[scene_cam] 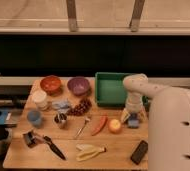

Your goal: Place sponge in paper cup

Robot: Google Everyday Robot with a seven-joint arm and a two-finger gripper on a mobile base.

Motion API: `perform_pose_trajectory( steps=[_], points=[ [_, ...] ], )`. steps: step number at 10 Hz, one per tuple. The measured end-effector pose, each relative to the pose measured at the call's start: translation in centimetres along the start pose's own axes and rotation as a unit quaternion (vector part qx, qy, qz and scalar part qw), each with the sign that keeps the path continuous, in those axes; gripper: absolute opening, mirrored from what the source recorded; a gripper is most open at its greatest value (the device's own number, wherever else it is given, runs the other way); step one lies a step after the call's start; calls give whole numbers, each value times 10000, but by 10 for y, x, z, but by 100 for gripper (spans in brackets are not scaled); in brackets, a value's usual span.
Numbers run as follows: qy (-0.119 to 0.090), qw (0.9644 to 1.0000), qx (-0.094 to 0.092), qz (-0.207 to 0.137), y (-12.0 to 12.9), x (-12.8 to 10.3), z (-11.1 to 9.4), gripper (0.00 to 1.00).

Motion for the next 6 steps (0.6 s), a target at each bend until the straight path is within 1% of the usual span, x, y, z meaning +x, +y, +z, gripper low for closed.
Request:
perform_pose_trajectory(
  steps=[1,2,3,4,6],
  points=[
    [-34,10000,-55,-16,-1,-1,1,66],
    [-119,9999,-118,-32,1,-1,0,56],
    [-187,9997,-134,-62,3,-2,-1,48],
    [-284,9994,-149,-113,6,-3,-4,36],
    [-474,9986,-176,-132,5,-2,-11,16]
  ],
)
